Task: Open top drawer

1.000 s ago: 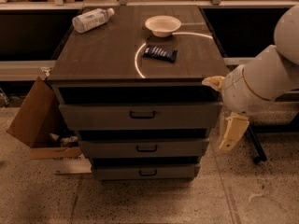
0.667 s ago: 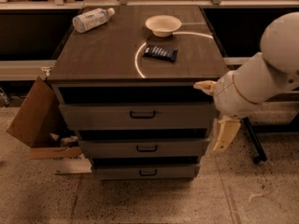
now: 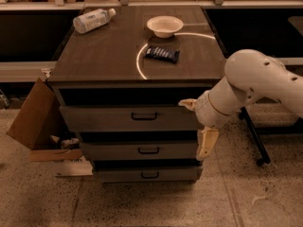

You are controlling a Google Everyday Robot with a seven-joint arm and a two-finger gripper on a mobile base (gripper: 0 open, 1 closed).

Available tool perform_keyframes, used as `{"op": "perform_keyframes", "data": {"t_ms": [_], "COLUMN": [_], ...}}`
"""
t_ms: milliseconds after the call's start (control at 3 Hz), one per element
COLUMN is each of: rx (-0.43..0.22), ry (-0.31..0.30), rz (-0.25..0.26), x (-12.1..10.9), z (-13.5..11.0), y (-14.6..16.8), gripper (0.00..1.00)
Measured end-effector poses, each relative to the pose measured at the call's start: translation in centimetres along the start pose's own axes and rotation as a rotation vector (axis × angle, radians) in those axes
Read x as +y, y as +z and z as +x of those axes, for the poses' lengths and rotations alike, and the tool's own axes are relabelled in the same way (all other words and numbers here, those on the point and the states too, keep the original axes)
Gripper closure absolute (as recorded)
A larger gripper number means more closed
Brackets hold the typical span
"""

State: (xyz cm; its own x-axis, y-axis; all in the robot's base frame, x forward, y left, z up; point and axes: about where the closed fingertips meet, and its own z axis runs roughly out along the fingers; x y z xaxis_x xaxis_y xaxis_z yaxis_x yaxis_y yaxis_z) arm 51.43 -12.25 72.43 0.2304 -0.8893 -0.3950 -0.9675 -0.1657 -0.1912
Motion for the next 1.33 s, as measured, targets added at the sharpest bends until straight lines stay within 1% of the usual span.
{"op": "perform_keyframes", "data": {"t_ms": [333,1000,1333], "rx": [0.000,0.027,0.042], "ry": [-0.002,-0.032,-0.036], "rz": [0.000,0.048,0.073], "x": [0.0,-3.2,-4.8], "z": [0.0,3.6,4.9], "y": [0.1,3.6,4.6], "gripper": [0.00,0.00,0.00]}}
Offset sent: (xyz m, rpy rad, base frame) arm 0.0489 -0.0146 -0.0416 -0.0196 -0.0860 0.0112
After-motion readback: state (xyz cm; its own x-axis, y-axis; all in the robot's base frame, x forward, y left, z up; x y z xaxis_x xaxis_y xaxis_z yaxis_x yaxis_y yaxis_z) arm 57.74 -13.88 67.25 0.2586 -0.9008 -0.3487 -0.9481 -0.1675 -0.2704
